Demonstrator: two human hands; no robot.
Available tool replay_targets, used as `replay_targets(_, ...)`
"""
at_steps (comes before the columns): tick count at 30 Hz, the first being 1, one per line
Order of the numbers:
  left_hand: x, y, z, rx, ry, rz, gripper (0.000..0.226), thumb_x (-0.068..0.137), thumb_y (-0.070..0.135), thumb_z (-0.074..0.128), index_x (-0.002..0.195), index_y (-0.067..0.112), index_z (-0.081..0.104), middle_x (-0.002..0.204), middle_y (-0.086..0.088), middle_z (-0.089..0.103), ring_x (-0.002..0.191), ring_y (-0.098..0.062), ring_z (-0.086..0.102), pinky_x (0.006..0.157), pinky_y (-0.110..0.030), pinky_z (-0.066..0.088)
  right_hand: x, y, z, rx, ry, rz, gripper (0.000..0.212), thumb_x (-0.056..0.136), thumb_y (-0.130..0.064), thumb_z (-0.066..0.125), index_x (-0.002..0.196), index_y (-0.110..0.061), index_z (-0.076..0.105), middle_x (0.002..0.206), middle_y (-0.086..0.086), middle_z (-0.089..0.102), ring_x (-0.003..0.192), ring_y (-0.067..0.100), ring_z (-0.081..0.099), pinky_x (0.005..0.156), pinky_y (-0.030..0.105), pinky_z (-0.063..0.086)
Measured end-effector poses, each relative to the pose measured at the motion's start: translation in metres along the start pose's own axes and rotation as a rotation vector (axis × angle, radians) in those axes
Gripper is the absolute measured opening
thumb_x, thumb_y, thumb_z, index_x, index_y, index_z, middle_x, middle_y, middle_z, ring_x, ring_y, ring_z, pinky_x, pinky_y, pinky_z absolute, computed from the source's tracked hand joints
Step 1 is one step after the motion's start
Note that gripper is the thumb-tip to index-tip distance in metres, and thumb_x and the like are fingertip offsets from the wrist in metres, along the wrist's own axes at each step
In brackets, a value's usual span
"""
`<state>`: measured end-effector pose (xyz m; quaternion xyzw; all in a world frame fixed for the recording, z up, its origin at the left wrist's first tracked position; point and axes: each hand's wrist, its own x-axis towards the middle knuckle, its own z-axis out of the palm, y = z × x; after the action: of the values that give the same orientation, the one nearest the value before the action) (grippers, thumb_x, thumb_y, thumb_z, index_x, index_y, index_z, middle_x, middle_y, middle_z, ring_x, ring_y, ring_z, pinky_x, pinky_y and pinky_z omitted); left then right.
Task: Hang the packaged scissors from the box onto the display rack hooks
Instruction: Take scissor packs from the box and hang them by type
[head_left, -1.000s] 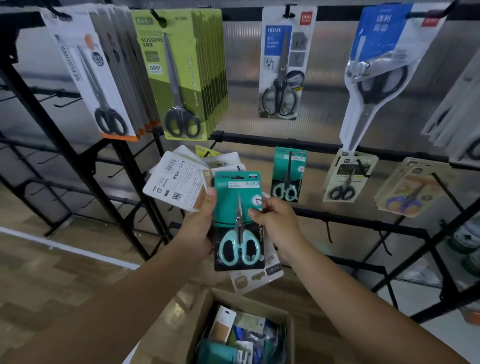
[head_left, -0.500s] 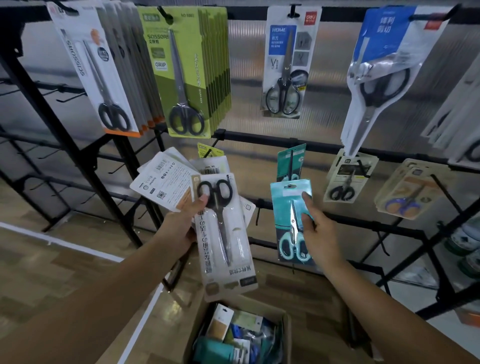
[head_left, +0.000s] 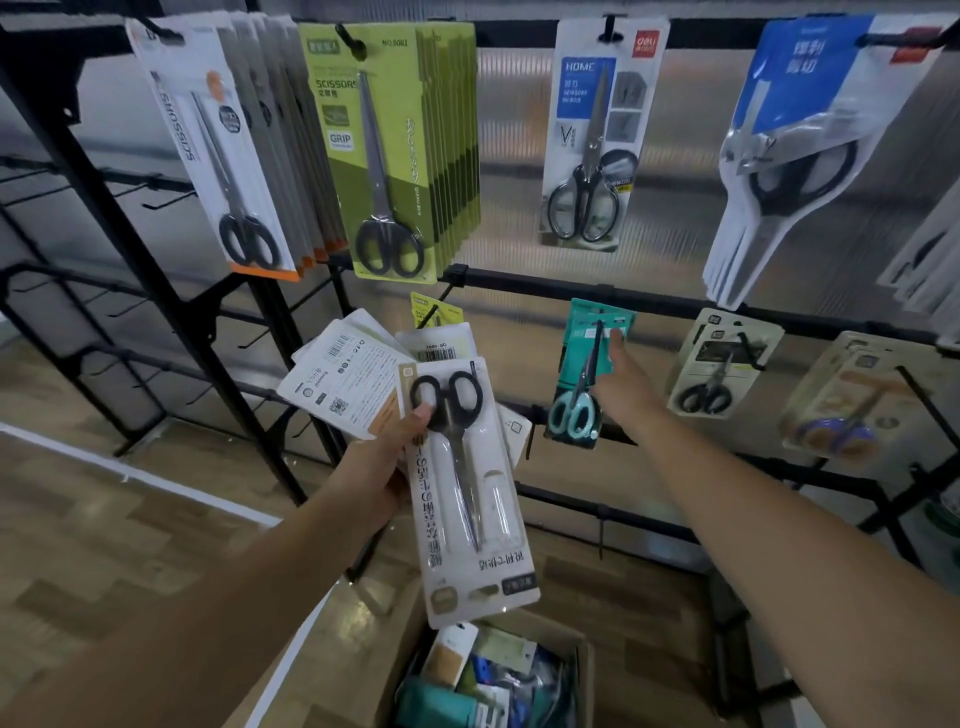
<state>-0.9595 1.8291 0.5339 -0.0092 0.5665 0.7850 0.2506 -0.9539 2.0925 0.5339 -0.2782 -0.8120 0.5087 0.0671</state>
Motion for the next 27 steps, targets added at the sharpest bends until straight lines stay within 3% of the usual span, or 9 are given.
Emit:
replay_targets(3,-0.001,-0.001,0.001,0.007,-0.016,0.02,0.057,0.075,0.03,0.073,0.126,0.009,0.055,0.111,-0.017,0.067,0.094,-0.034,0.067,0.07,-0.047,0.055,0.009,0.0,-0.005,-0.057,-0.055,0.043,0.08,0.096,-0.005,0.043,0.148,-0.036,-0.009,0.146,0.015,0.033,0.114,0.027,0.05,0.084,0.036,0.047)
replay_targets(5,-0.002,-0.004,0.001,0.001,-0.036,0.039,0.059,0.076,0.029,0.07,0.128,0.006,0.053,0.116,-0.021,0.064,0.101,-0.038,0.063,0.081,-0.054,0.053,0.009,0.009,-0.005,-0.113,0.02,0.096,0.072,0.094,-0.007,0.048,0.149,-0.031,0.009,0.15,0.017,0.028,0.13,0.034,0.039,0.101,0.044,0.04)
replay_targets(8,-0.006,-0.008,0.0,-0.063,-0.001,0.012,0.057,0.077,0.025,0.073,0.128,0.007,0.054,0.123,-0.022,0.06,0.113,-0.042,0.057,0.097,-0.061,0.042,-0.016,0.021,0.008,0.013,0.141,0.145,0.028,0.092,-0.005,0.048,0.119,-0.007,0.051,0.121,0.018,0.057,0.101,0.029,0.055,0.08,0.032,0.045)
replay_targets(10,-0.008,-0.009,0.002,-0.105,0.036,0.004,0.053,0.078,0.023,0.071,0.126,0.009,0.056,0.124,-0.021,0.061,0.113,-0.04,0.057,0.098,-0.06,0.042,-0.048,0.022,0.016,0.296,-0.039,0.243,0.009,0.094,-0.011,0.052,0.101,-0.008,0.054,0.095,0.015,0.062,0.079,0.025,0.06,0.067,0.034,0.048)
replay_targets(12,-0.01,-0.01,0.005,-0.12,0.058,0.035,0.048,0.081,0.022,0.066,0.126,0.012,0.056,0.124,-0.019,0.061,0.114,-0.039,0.057,0.098,-0.059,0.043,-0.079,0.02,0.018,0.428,-0.331,0.279,0.025,0.092,-0.032,0.055,0.093,-0.007,0.058,0.077,0.01,0.063,0.065,0.022,0.063,0.057,0.031,0.053)
replay_targets(14,-0.012,-0.01,0.01,-0.153,0.081,0.044,0.045,0.079,0.024,0.066,0.122,0.015,0.059,0.123,-0.016,0.062,0.113,-0.036,0.058,0.097,-0.056,0.045,-0.1,0.021,0.016,0.3,-0.59,0.227,0.044,0.084,-0.049,0.056,0.094,-0.006,0.063,0.08,0.009,0.069,0.07,0.022,0.067,0.062,0.03,0.056)
replay_targets(18,-0.014,-0.009,0.016,-0.168,0.11,0.027,0.036,0.076,0.031,0.068,0.11,0.023,0.063,0.121,-0.011,0.064,0.112,-0.032,0.06,0.097,-0.055,0.045,-0.121,0.028,0.012,0.179,-0.835,0.21,0.032,0.073,-0.022,0.073,0.102,-0.014,0.063,0.099,0.006,0.073,0.094,0.023,0.068,0.077,0.034,0.058)
replay_targets(22,-0.014,-0.012,0.012,-0.116,0.094,0.072,0.043,0.074,0.031,0.069,0.116,0.019,0.062,0.105,-0.004,0.071,0.095,-0.025,0.066,0.077,-0.043,0.055,-0.118,0.036,0.003,0.311,-0.573,0.189,0.018,0.078,0.007,0.065,0.09,-0.006,0.064,0.089,0.012,0.073,0.082,0.023,0.07,0.068,0.033,0.059)
replay_targets(27,-0.014,-0.007,-0.005,-0.11,0.073,0.092,0.039,0.067,0.026,0.07,0.104,0.018,0.063,0.084,0.002,0.075,0.076,-0.015,0.072,0.054,-0.031,0.056,-0.111,0.033,-0.019,0.305,-0.372,0.109,0.035,0.084,0.013,0.055,0.093,-0.019,0.067,0.071,0.005,0.071,0.056,0.02,0.063,0.055,0.031,0.053)
